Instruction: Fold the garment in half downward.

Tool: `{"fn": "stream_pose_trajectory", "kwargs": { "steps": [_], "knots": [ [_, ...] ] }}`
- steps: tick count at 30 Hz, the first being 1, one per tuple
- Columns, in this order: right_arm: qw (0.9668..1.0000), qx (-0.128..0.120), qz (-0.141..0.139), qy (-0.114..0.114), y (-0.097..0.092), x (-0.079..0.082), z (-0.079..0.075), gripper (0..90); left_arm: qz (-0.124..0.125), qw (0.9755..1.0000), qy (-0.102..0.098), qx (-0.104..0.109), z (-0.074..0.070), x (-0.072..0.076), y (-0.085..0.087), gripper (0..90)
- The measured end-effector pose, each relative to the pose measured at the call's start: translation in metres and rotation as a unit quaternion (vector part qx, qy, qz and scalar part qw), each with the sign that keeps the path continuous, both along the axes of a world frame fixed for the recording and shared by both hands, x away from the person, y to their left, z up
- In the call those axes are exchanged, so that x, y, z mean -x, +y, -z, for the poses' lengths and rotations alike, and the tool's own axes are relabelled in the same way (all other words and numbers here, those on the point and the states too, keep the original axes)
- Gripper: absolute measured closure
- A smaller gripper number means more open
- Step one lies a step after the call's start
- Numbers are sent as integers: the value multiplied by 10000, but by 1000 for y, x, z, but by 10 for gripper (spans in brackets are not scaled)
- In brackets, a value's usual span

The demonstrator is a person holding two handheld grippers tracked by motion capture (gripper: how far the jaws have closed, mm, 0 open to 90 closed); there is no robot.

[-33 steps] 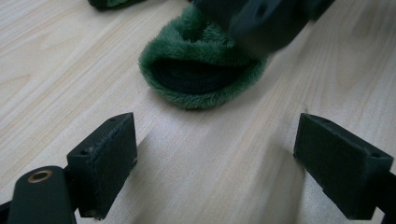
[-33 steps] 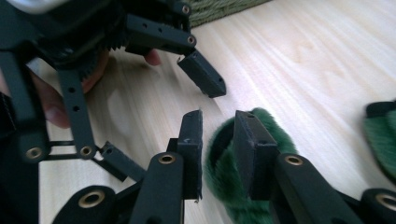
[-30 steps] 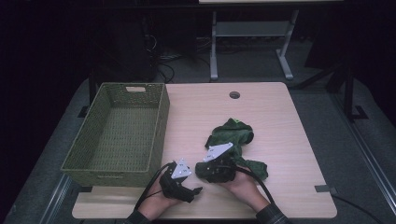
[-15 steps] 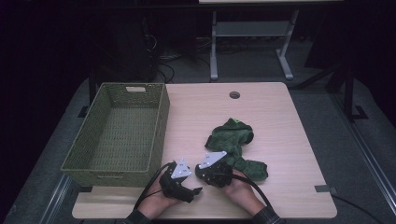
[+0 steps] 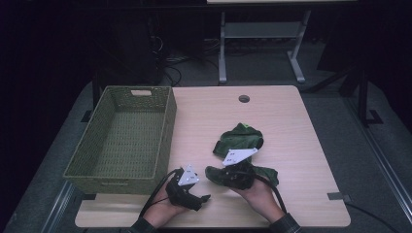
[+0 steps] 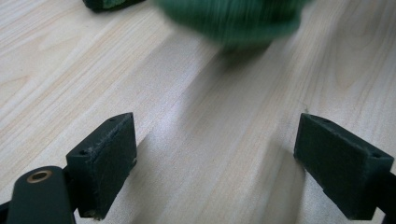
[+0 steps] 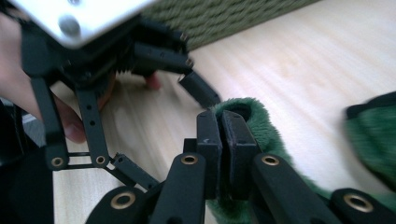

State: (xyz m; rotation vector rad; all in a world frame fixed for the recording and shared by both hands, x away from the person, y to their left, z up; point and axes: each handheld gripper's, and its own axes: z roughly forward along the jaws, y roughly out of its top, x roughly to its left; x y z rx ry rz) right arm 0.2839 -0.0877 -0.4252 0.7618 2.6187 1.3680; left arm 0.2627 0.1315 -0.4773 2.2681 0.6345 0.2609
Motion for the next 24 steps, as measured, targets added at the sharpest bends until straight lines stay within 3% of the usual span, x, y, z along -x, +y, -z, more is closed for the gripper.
{"fn": "stream_pose_trajectory", "kwargs": {
  "steps": [4, 10, 18, 24],
  "knots": [
    [9996, -246, 137, -8, -18, -1, -11, 860, 9, 10000, -6, 0, 0, 0, 0, 124],
    [9989, -248, 394, -112, -41, -2, -17, 858, 8, 10000, -7, 6, 0, 0, 0, 124],
    [9970, -92, 767, -53, -67, -7, -8, 844, 19, 10000, -14, 0, 0, 0, 0, 124],
    [9944, 225, 1037, -22, -82, -9, 2, 826, 30, 10000, -18, -10, 0, -1, 0, 124]
  ]
}}
